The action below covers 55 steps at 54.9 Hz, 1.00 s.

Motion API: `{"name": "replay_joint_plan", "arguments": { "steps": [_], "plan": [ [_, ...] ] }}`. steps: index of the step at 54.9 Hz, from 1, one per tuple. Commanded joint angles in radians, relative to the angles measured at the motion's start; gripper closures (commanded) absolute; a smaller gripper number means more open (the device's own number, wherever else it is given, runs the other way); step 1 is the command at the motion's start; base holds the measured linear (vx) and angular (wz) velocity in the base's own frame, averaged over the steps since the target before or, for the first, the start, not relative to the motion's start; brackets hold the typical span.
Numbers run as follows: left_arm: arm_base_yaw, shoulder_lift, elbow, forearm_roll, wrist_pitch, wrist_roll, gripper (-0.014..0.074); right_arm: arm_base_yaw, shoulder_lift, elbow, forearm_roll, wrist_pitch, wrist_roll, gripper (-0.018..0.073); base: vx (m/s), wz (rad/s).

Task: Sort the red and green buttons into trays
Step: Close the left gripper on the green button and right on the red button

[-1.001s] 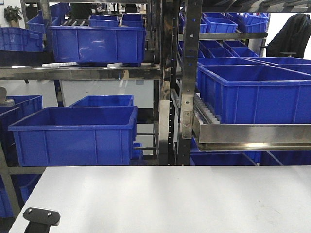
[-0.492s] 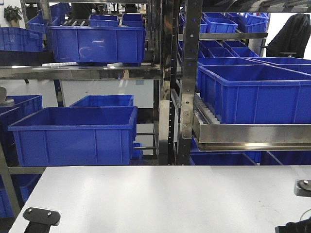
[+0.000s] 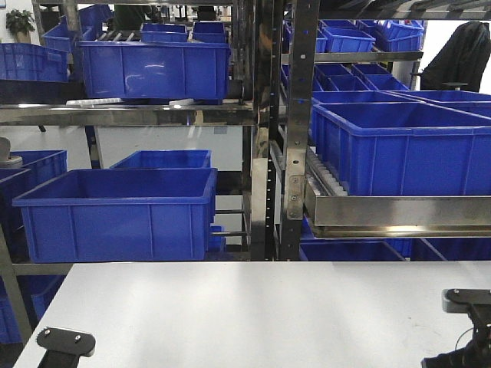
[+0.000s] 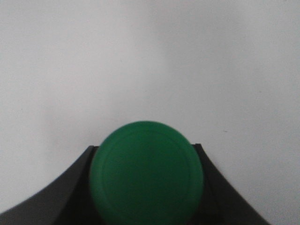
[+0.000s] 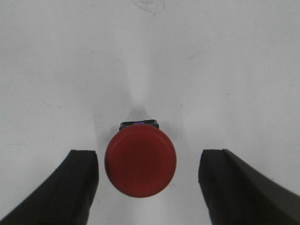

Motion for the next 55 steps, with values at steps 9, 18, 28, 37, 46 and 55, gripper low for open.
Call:
{"name": "replay_joint_plan", "arguments": {
  "steps": [9,18,28,37,46,55],
  "plan": [
    [-0.002,-0.036,-0.023,-0.007,-0.037,-0.009,0.0602,-0.005,0.046,-0.029,-0.016,-0.092,-0.007,0.0041,0.00,0.00],
    [-0.002,-0.036,-0.023,-0.007,-0.037,-0.009,0.0602,-0.005,0.085,-0.029,-0.016,-0.103,-0.007,0.0046,0.00,0.00],
    [-0.002,-0.036,-0.023,-0.007,-0.037,-0.009,0.0602,-0.005,0.121,-0.029,-0.015,-0.117,-0.007,0.0109,0.00,0.00],
    [-0.002,-0.036,-0.023,-0.007,-0.042,-0.009,0.0602,-0.005,0.129,-0.028,-0.015,-0.122,-0.007,0.0227,0.00,0.00],
    [-0.002,-0.038,-0.023,-0.007,-0.043,-0.009,0.0602,-0.005,0.128,-0.028,-0.016,-0.149,-0.007,0.0381,0.00,0.00],
    [-0.002,-0.066,-0.023,-0.004,-0.055,-0.009,0.0602,-0.002,0.125,-0.028,-0.015,-0.153,-0.007,0.0543,0.00,0.00]
  ]
}}
